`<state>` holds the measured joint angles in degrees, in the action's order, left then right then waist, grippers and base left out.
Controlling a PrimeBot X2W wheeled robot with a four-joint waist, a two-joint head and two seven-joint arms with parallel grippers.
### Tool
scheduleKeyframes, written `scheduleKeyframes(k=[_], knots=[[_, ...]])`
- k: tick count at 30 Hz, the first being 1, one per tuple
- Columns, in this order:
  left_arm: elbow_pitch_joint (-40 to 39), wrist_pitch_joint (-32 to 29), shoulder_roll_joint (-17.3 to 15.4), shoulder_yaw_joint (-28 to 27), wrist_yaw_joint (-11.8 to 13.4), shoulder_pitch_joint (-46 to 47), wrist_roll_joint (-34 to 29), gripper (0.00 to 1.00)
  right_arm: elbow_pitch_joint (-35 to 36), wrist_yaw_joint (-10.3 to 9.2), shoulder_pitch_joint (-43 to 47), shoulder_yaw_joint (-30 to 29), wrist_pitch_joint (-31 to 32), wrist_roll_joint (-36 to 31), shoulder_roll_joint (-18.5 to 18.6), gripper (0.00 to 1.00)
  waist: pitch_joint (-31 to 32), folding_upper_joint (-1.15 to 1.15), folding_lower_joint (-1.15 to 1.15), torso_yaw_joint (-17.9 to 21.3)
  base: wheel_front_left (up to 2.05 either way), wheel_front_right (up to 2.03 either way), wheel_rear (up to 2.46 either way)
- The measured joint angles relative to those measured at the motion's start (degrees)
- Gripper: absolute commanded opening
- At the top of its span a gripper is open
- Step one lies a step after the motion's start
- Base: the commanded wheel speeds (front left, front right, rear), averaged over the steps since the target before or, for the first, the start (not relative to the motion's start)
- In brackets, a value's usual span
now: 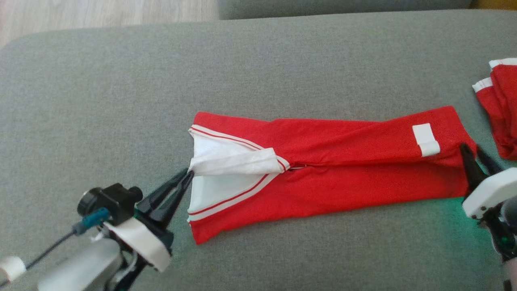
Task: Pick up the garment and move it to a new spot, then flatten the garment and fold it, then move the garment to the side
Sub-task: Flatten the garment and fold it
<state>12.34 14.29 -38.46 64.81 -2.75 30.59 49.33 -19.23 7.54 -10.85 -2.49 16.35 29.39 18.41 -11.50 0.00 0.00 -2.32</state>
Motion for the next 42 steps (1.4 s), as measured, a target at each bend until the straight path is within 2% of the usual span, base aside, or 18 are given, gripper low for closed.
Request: scheduleKeyframes(k=[4, 8, 12, 16, 18, 20, 23, 27, 28, 29, 30, 31, 37, 42], knots=[[0.4, 0.0, 5.3, -7.7, 3.7, -5.6, -1.7, 1.00, 1.0, 0.00, 1.1, -5.0, -4.7, -3.0, -2.7, 1.00, 1.2, 0.00, 0.00, 0.0, 0.00, 0.00, 0.00], [-1.4, 0.0, 12.2, -19.7, 8.0, -14.2, -6.0, 1.00, 0.8, 0.00, 4.4, -8.9, -8.7, -4.9, -6.5, 1.00, 2.5, 0.00, 0.00, -0.1, 0.00, 0.00, 0.00], [-4.7, 0.0, 18.4, -31.8, 11.9, -22.9, -16.0, 1.00, -1.0, 0.00, 5.8, -11.1, -9.7, -6.2, -10.5, 1.00, 3.8, 0.00, 0.01, -0.7, 0.00, 0.00, 0.00], [-8.4, 0.0, 23.5, -39.4, 17.1, -29.2, -28.9, 1.00, -3.2, 0.00, 5.3, -13.9, -10.2, -7.9, -11.2, 1.00, 4.7, 0.00, 0.01, -2.5, 0.00, 0.00, 0.00], [-10.1, 0.1, 25.5, -41.3, 19.1, -31.2, -34.2, 1.00, -5.2, 0.00, 4.5, -16.2, -10.4, -9.8, -11.2, 1.00, 5.0, 0.00, 0.01, -3.7, 0.00, 0.00, 0.00], [-11.6, 0.2, 27.0, -41.4, 19.9, -32.6, -38.6, 1.00, -7.8, 0.00, 3.1, -18.3, -10.5, -11.7, -11.2, 1.00, 5.3, 0.00, 0.01, -4.8, 0.00, 0.00, 0.00], [-12.7, 0.4, 29.0, -41.2, 19.9, -34.2, -42.1, 1.00, -12.2, 0.00, 0.4, -21.4, -10.0, -14.4, -11.2, 1.00, 5.7, 0.00, 0.01, -6.5, 0.00, 0.00, 0.00], [-12.7, 0.4, 30.1, -41.2, 19.8, -34.9, -44.2, 1.00, -19.4, 0.00, -2.2, -24.4, -4.9, -17.6, -11.3, 1.00, 5.8, 0.00, 0.00, -8.1, 0.00, 0.00, 0.00], [-12.6, 0.4, 30.2, -41.3, 19.8, -35.0, -44.6, 1.00, -20.0, 0.00, -2.6, -24.7, -4.6, -18.0, -11.3, 0.93, 5.8, 0.00, 0.01, -8.3, 0.00, 0.00, 0.00], [-12.5, 0.4, 30.3, -41.5, 19.8, -35.2, -44.9, 1.00, -20.5, 0.00, -3.2, -25.1, -3.9, -18.0, -11.3, 0.76, 5.8, 0.00, 0.01, -8.5, 0.00, 0.00, 0.00], [-12.3, 0.4, 30.4, -41.9, 19.6, -35.4, -44.9, 1.00, -20.8, 0.00, -3.8, -25.1, -3.4, -17.9, -11.4, 0.09, 5.8, 0.00, 0.01, -8.5, 0.00, 0.00, 0.00], [-12.0, 0.4, 30.6, -42.4, 19.3, -35.6, -44.9, 1.00, -21.0, 0.00, -4.2, -24.8, -3.1, -17.5, -11.6, 0.00, 5.9, 0.00, 0.00, -8.4, 0.00, 0.00, 0.00], [-11.3, 0.4, 30.9, -44.4, 18.8, -36.5, -45.6, 1.00, -19.5, 0.00, -3.7, -21.9, -4.4, -15.3, -11.7, 0.00, 6.4, 0.00, 0.00, -7.0, 0.00, 0.00, 0.00], [-11.3, 0.4, 31.0, -44.8, 17.9, -36.8, -45.9, 1.00, -16.2, 0.00, -3.1, -23.1, -4.7, -12.2, -7.6, 0.00, 7.1, 0.00, 0.00, -5.3, 0.00, 0.00, 0.00]])
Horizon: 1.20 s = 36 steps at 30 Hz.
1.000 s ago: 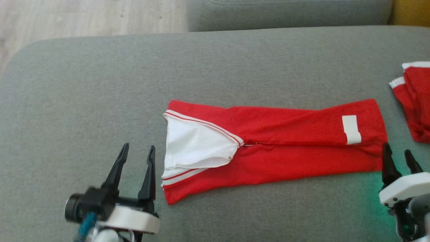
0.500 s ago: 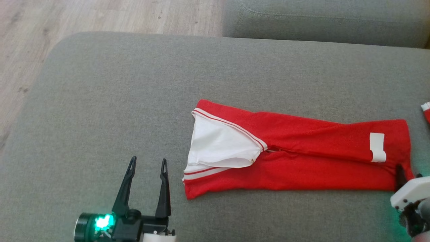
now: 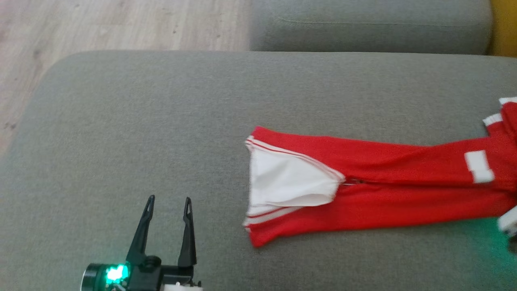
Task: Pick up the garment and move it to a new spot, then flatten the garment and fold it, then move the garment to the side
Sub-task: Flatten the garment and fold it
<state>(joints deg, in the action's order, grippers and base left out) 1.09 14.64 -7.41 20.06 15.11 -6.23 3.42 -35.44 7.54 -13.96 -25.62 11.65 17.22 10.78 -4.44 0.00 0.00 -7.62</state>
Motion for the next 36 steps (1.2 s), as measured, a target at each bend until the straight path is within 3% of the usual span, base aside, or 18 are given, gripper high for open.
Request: scheduleKeyframes(k=[2, 4, 9, 10, 15, 19, 26, 33, 34, 35, 36], knots=[[0.0, 0.0, 0.1, -0.4, -0.1, -0.1, -0.3, 1.00, 3.3, 0.00, 0.0, -0.5, 1.1, 2.0, 1.3, 0.00, 0.2, 0.00, 0.00, 0.7, 0.00, 0.00, 0.00], [0.0, 0.0, 0.2, -1.6, -0.5, -0.3, -0.4, 1.00, 11.4, 0.00, 0.2, 2.4, 2.8, 4.8, 1.2, 0.00, 0.5, 0.00, 0.00, 1.5, 0.00, 0.00, 0.00], [0.4, 0.0, 0.2, -2.1, -1.6, -0.7, -0.4, 1.00, 28.3, 0.00, 1.8, 11.9, 6.1, 9.3, -2.6, 0.00, 0.9, 0.00, 0.00, 2.2, 0.00, 0.00, 0.00], [0.4, 0.0, 0.2, -2.1, -1.6, -0.7, -0.4, 1.00, 28.3, 0.00, 1.8, 11.9, 6.1, 9.3, -2.6, 0.00, 0.9, 0.00, 0.00, 2.2, 0.00, 0.00, 0.00], [1.0, 0.0, 0.5, -2.3, -2.9, -1.2, -0.4, 1.00, 36.9, 0.00, 4.9, 23.7, 9.0, 11.9, -6.1, 0.00, 1.1, 0.00, 0.00, 1.7, 0.00, 0.00, 0.00], [2.0, 0.0, 0.7, -2.3, -4.1, -1.2, -0.4, 1.00, 36.4, -0.01, 5.3, 33.1, 9.4, 14.5, -7.1, 0.00, 1.2, 0.00, 0.00, 0.6, 0.00, 0.00, 0.00], [2.5, 0.0, 1.1, -2.4, -5.1, -1.2, -0.5, 1.00, 28.1, -0.01, 5.3, 48.0, 6.3, 18.9, -7.3, 0.00, 1.2, 0.00, 0.00, -1.9, 0.00, 0.00, 0.00], [2.6, 0.0, 1.5, -2.7, -5.6, -1.2, -1.0, 1.00, 18.3, -0.01, 3.0, 56.7, 0.8, 21.3, -7.3, 0.00, 1.1, 0.00, 0.00, -3.3, 0.00, 0.00, 0.00], [2.6, 0.0, 1.6, -2.8, -5.6, -1.2, -1.0, 1.00, 17.2, -0.01, 2.4, 57.3, -0.3, 21.5, -7.3, 0.32, 1.1, 0.00, 0.00, -3.4, 0.00, 0.00, 0.00], [2.5, 0.0, 1.8, -3.0, -5.6, -1.2, -0.9, 1.00, 16.2, -0.01, 1.9, 57.4, -1.8, 21.7, -7.3, 0.80, 1.2, 0.00, 0.00, -3.4, 0.00, 0.00, 0.00], [2.5, 0.0, 1.9, -3.1, -5.8, -1.2, -0.9, 1.00, 15.5, -0.01, 1.4, 57.4, -3.7, 21.9, -7.3, 1.00, 1.4, 0.00, 0.00, -3.4, 0.00, 0.00, 0.00]])
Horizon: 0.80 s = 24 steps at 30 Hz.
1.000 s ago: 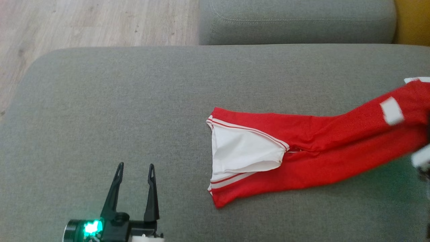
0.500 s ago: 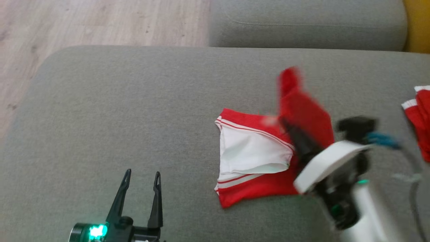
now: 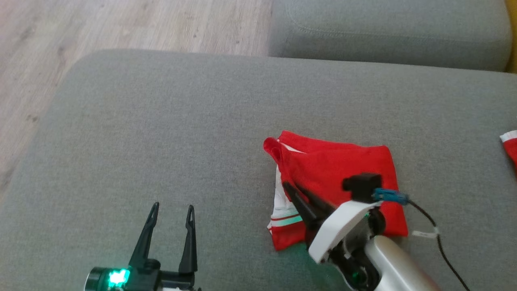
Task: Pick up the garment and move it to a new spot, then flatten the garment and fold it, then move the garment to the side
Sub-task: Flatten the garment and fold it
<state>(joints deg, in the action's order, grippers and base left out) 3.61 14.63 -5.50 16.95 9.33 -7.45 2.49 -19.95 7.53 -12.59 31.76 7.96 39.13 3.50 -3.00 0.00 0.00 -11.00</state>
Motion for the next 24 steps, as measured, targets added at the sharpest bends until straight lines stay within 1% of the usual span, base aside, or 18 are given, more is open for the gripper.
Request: scheduleKeyframes(k=[2, 4, 8, 11, 14, 16, 20, 24], knots=[[-0.5, 0.0, 0.5, -0.3, -0.4, 0.0, 0.7, 1.00, -0.7, 0.00, -0.8, -0.7, -4.6, 0.3, 0.0, 1.00, 0.6, 0.00, 0.00, 0.1, 0.00, 0.00, 0.00], [-0.7, 0.0, 0.7, -0.5, -1.0, -0.2, 1.6, 1.00, -1.6, 0.00, -1.4, -2.7, -9.4, -1.3, 0.0, 1.00, 1.3, 0.00, 0.00, 0.4, 0.00, 0.00, 0.00], [-0.8, 0.0, 0.8, -1.7, -1.2, -1.7, 2.0, 1.00, -4.1, 0.00, -1.2, -10.3, -17.0, -8.0, 0.0, 1.00, 3.1, 0.00, 0.01, 1.2, 0.00, 0.00, 0.00], [-0.8, 0.0, 0.9, -2.6, -0.7, -2.9, 2.0, 1.00, -3.9, 0.00, 0.7, -15.9, -20.6, -12.5, 0.8, 1.00, 4.4, 0.00, 0.01, 2.1, 0.00, 0.00, 0.00], [-1.1, 0.0, 1.2, -3.8, 0.0, -3.7, 2.0, 1.00, -2.6, 0.00, 5.2, -20.9, -21.9, -20.0, 3.5, 1.00, 5.6, 0.00, 0.01, 3.1, 0.00, 0.00, 0.00], [-1.7, 0.0, 1.3, -4.3, 0.3, -4.1, 2.0, 1.00, -0.4, 0.00, 9.4, -24.5, -22.2, -22.1, 4.0, 1.00, 6.3, 0.00, 0.01, 3.9, 0.00, 0.00, 0.00], [-2.1, 0.0, 1.3, -5.2, 0.2, -6.3, 1.9, 1.00, 6.9, 0.01, 18.1, -28.6, -22.2, -26.2, 3.3, 1.00, 7.8, 0.00, 0.01, 5.2, 0.00, 0.00, 0.00], [-2.3, 0.0, 1.3, -6.8, 0.3, -9.8, 1.7, 1.00, 9.4, 0.00, 24.9, -28.6, -22.3, -27.9, 1.9, 1.00, 9.1, 0.00, 0.01, 6.4, 0.00, 0.00, 0.00]])
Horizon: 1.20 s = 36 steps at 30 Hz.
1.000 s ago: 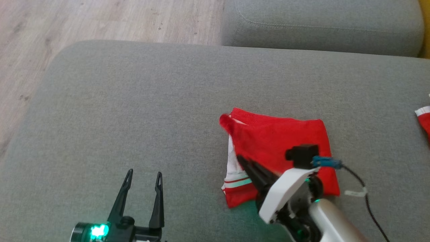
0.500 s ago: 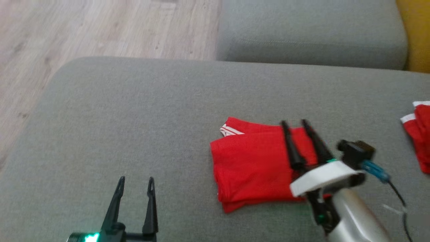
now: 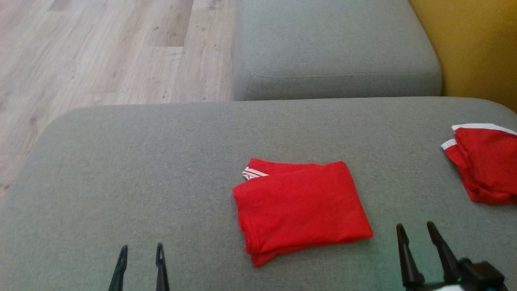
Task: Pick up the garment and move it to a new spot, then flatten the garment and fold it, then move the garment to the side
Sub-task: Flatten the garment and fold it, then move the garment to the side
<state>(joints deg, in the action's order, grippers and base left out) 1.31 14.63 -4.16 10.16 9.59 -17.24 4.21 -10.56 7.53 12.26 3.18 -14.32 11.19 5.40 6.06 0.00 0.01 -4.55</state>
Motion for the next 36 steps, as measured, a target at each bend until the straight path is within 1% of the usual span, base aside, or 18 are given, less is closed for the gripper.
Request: scheduleKeyframes(k=[2, 3, 4, 10, 17, 23, 36], knots=[[0.0, 0.0, 0.0, -0.7, -0.3, -1.4, 0.0, 1.00, 1.1, 0.00, 1.8, 0.2, 0.0, -0.2, -0.5, 1.00, 0.4, 0.00, 0.00, 0.5, 0.00, 0.00, 0.00], [0.0, 0.0, 0.0, -0.8, -0.8, -1.8, 0.0, 1.00, 1.5, 0.00, 2.2, 0.2, 0.0, -0.2, -0.7, 1.00, 0.5, 0.00, 0.00, 0.6, 0.00, 0.00, 0.00], [0.0, 0.0, 0.0, -0.8, -1.4, -2.0, 0.0, 1.00, 2.0, 0.00, 2.5, 0.1, 0.0, -0.1, -1.0, 1.00, 0.5, 0.00, 0.00, 0.6, 0.00, 0.00, 0.00], [0.1, 0.0, 0.0, -1.2, -2.6, -2.0, 0.0, 1.00, 2.8, 0.01, 2.4, 0.0, 0.0, 0.0, -1.3, 1.00, 0.1, 0.00, -0.01, 0.2, 0.00, 0.00, 0.00], [0.1, 0.0, 0.2, -1.5, -3.1, -1.9, 0.0, 1.00, 3.0, 0.00, 2.4, 0.1, 0.0, -0.7, -1.7, 1.00, -0.4, 0.00, -0.01, 0.3, 0.00, 0.00, 0.00], [0.1, 0.0, 0.3, -2.5, -3.1, -1.9, 0.0, 1.00, 2.9, 0.00, 2.4, 0.4, 0.0, -1.2, -1.9, 1.00, -0.2, 0.00, -0.01, 0.7, 0.00, 0.00, 0.00], [0.5, 0.0, 0.5, -2.6, -3.1, -1.8, 0.0, 1.00, 2.7, 0.00, 2.4, 0.4, 0.0, -1.2, -2.0, 1.00, -0.1, 0.00, -0.01, 0.7, 0.00, 0.00, 0.00]])
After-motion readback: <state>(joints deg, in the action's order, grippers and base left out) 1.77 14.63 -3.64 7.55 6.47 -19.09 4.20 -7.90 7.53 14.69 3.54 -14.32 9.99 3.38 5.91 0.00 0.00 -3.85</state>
